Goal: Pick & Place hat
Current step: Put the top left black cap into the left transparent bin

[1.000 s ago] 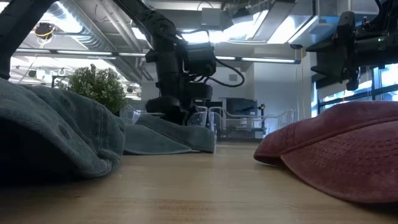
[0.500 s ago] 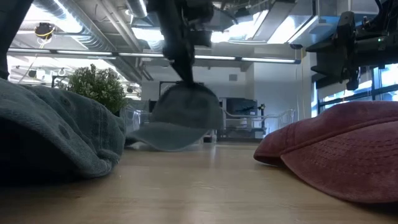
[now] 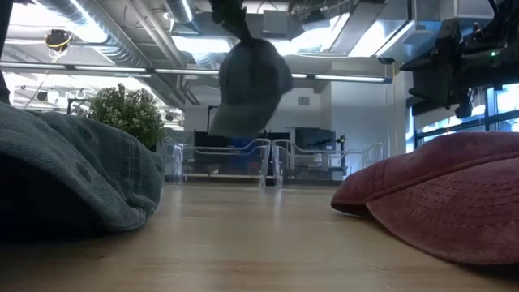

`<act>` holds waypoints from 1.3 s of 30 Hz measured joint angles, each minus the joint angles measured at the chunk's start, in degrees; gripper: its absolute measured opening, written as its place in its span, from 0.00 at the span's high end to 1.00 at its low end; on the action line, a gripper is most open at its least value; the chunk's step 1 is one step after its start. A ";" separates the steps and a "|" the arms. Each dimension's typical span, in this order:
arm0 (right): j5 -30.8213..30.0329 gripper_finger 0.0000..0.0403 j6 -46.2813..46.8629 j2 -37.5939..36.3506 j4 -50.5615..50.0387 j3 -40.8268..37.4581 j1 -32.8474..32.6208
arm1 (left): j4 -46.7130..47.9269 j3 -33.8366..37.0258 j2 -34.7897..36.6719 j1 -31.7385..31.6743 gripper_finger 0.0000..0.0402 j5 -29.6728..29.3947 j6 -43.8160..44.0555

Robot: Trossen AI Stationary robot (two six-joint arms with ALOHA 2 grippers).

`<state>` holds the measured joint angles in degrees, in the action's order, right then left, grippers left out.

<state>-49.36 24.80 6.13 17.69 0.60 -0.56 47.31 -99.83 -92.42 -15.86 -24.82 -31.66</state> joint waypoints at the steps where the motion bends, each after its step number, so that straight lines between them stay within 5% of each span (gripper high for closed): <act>1: -0.11 0.28 -0.02 0.02 -0.02 0.02 0.00 | -1.15 -0.33 0.28 -0.42 0.93 -1.58 -0.94; 5: -0.13 0.28 0.13 0.02 -0.02 0.00 0.01 | -5.27 -0.66 1.35 -2.41 0.93 -7.70 -3.49; 11: -0.13 0.28 0.15 0.00 -0.02 0.02 0.02 | -7.08 -0.63 1.39 -6.31 0.93 -6.28 -19.39; 23: -0.13 0.28 0.31 0.00 -0.20 0.02 0.02 | -9.50 -0.24 -0.04 -14.68 0.93 28.72 -43.94; 39: -0.13 0.28 0.61 0.00 -0.20 0.00 0.00 | -9.22 0.26 -6.79 -19.82 0.93 32.85 -64.60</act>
<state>-49.50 25.41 6.13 17.50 0.60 -0.56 38.09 -99.57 -99.21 -35.68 8.03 -96.26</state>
